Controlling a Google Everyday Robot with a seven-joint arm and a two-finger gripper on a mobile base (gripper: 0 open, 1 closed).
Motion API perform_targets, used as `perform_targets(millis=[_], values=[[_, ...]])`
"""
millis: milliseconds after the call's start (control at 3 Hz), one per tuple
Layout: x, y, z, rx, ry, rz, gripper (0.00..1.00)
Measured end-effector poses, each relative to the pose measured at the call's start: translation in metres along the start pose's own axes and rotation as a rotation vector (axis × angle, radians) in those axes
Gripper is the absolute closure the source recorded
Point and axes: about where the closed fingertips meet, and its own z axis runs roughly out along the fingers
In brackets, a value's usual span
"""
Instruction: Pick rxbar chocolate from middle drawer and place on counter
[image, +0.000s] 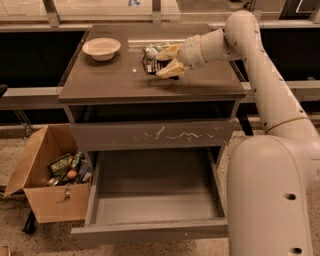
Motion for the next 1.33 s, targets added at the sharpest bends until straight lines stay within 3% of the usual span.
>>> perform_targets(millis=[333, 667, 1333], values=[[0.0015, -0.0059, -0.0024, 0.016, -0.003, -0.003, 0.28], [0.0015, -0.0059, -0.0024, 0.016, -0.003, -0.003, 0.05], [-0.0046, -0.0055, -0.0115, 0.023, -0.057, -0.005, 0.0]])
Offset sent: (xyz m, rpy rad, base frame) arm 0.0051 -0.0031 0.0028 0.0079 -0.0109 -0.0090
